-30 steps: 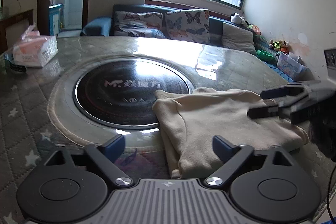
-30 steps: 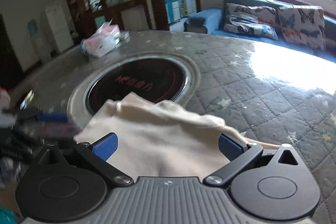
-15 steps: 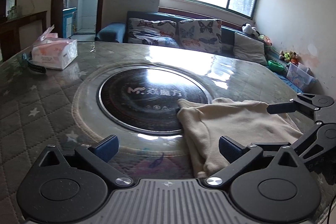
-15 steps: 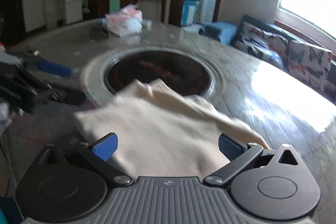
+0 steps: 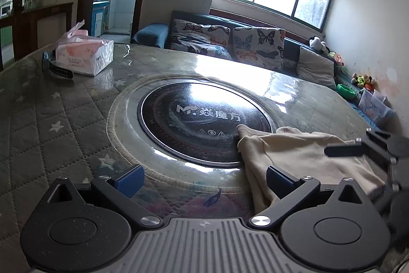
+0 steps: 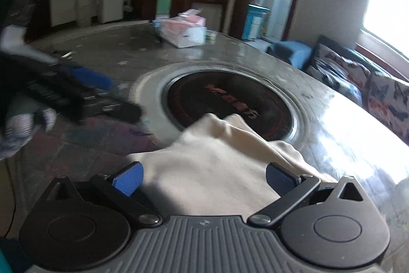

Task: Fold clothes
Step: 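Grasp the folded sweatshirt edge with the left gripper while the right gripper grasps too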

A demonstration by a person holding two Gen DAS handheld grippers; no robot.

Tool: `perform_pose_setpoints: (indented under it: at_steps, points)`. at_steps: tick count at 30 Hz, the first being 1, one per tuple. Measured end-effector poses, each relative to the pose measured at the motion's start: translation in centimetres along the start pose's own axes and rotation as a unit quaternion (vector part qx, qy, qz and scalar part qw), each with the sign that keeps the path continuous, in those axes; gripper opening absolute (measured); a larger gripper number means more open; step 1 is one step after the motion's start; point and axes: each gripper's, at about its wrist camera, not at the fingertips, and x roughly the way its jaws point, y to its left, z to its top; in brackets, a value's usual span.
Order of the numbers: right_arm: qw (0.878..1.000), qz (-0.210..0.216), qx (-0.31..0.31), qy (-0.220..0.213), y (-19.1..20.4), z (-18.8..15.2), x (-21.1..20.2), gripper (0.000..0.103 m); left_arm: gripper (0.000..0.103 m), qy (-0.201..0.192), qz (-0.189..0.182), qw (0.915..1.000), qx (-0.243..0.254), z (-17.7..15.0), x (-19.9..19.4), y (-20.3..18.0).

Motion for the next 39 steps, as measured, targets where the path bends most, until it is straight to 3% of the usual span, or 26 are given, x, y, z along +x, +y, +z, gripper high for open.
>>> perform_pose_setpoints:
  at_steps: [5, 8, 11, 15, 18, 21, 28, 32, 34, 36, 39]
  points:
    - [0.999, 0.022, -0.046, 0.011, 2.7, 0.3, 0.7, 0.101, 0.103, 0.008, -0.008, 0.9999, -0.012, 0.4, 0.4, -0.7]
    - [0.997, 0.019, -0.079, 0.017, 4.1, 0.4, 1.3, 0.088, 0.103, 0.019, -0.022, 0.9993, -0.025, 0.6, 0.7, -0.9]
    - [0.997, 0.018, -0.069, 0.015, 3.9, 0.5, 1.2, 0.072, 0.102, 0.029, -0.041, 0.9977, -0.045, 1.0, 1.1, -1.1]
    - [0.998, 0.019, -0.053, 0.011, 3.4, 0.6, 1.0, 0.040, 0.099, 0.042, -0.067, 0.9942, -0.073, 1.5, 1.8, -1.3]
    - [0.999, 0.019, -0.040, 0.009, 3.0, 0.7, 0.8, 0.027, 0.097, 0.054, -0.081, 0.9910, -0.092, 1.9, 2.5, -1.5]
    - [0.999, 0.019, -0.028, 0.006, 2.6, 0.8, 0.6, 0.021, 0.096, 0.068, -0.089, 0.9868, -0.117, 2.2, 3.4, -1.6]
    - [0.999, 0.028, 0.034, -0.027, 0.5, 1.2, -1.6, 0.017, 0.087, 0.108, -0.114, 0.9698, -0.187, 3.0, 5.9, -1.7]
    - [0.998, 0.029, 0.043, -0.043, -0.2, 1.0, -2.8, 0.016, 0.070, 0.133, -0.122, 0.9591, -0.219, 3.1, 7.7, -2.1]
    - [0.997, 0.035, 0.045, -0.044, -0.5, 0.7, -3.1, 0.016, 0.053, 0.145, -0.123, 0.9535, -0.234, 2.8, 8.5, -2.1]
    - [0.997, 0.041, 0.046, -0.044, -0.7, 0.4, -3.3, 0.016, 0.029, 0.155, -0.125, 0.9489, -0.246, 2.6, 9.1, -2.0]
    - [0.996, 0.050, 0.055, -0.044, -1.2, -0.1, -3.7, 0.022, 0.021, 0.154, -0.119, 0.9521, -0.235, 2.4, 9.2, -2.0]
